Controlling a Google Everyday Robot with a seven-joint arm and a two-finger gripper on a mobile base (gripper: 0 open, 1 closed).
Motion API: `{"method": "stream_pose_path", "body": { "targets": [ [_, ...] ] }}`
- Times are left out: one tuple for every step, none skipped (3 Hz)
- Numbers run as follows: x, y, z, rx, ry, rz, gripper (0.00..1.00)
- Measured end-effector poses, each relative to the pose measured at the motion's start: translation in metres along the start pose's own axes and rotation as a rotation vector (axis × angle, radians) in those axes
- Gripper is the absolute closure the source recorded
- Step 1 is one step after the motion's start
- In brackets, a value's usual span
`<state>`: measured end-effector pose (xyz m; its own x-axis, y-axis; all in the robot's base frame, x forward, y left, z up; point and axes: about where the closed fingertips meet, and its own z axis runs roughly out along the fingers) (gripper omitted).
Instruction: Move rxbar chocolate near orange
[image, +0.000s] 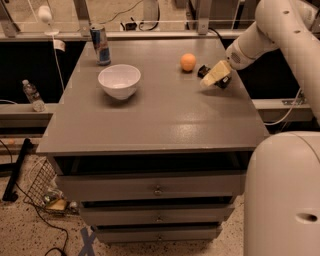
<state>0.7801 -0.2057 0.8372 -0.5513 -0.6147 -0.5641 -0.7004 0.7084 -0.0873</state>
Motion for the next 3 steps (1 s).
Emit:
{"method": "stream_pose_path", "body": {
  "targets": [
    [0.007, -0.016, -0.027, -0.032, -0.075, 0.055, 0.0],
    [0.02, -0.037, -0.063, -0.015, -0.142, 0.109, 0.0],
    [0.04, -0.059, -0.099, 0.03, -0.198, 0.165, 0.0]
  ]
}}
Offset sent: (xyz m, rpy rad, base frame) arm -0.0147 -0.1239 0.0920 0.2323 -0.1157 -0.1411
